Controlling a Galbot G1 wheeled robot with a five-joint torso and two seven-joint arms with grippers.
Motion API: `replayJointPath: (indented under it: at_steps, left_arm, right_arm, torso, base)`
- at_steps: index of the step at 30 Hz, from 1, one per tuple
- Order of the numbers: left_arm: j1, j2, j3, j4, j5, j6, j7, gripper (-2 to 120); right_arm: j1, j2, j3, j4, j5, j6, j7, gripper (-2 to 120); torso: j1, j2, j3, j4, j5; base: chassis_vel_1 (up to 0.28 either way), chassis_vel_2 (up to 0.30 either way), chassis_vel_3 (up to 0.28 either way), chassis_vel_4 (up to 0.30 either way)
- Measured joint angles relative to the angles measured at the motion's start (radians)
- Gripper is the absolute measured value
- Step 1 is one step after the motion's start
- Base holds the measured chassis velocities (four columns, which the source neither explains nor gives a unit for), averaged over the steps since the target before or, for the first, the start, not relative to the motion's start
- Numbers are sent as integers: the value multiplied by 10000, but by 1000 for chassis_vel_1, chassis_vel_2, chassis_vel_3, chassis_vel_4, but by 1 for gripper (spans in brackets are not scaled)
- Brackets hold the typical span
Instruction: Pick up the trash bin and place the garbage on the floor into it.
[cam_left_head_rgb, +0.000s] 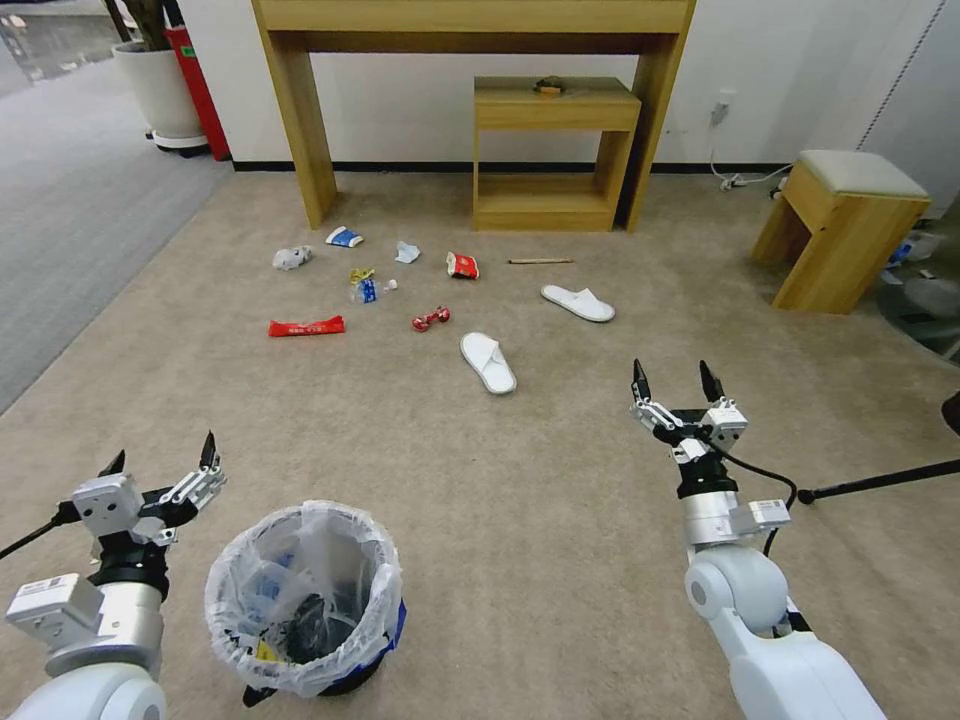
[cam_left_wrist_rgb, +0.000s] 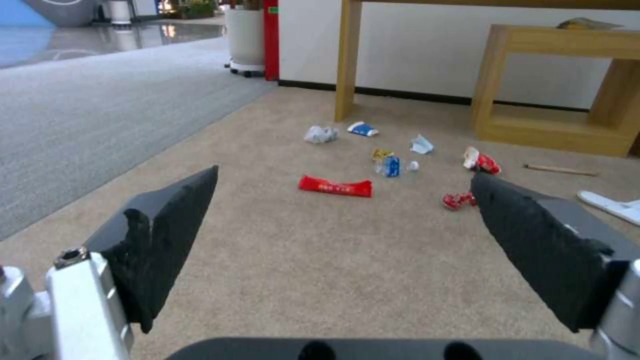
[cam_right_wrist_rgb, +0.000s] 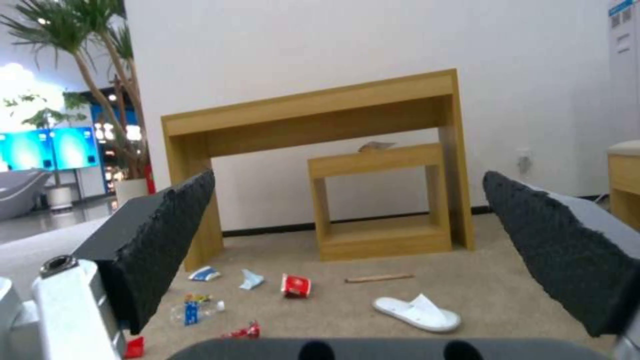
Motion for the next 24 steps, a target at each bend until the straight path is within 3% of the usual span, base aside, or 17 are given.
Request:
replayJointPath:
  at_steps: [15,24]
  left_arm:
    - [134,-91,-10,-84,-5,-93,159,100]
    - [172,-29,-55,-233,-369,219,18,100]
  right_arm:
    - [-105,-25,-81,99,19,34,98,100]
    - [-29,-42,-220,99,114,-60,325,100]
  torso:
    - [0,0,0,0,0]
    - [0,0,0,0,0]
  base:
    - [0,0,0,0]
    - [0,0,0,0]
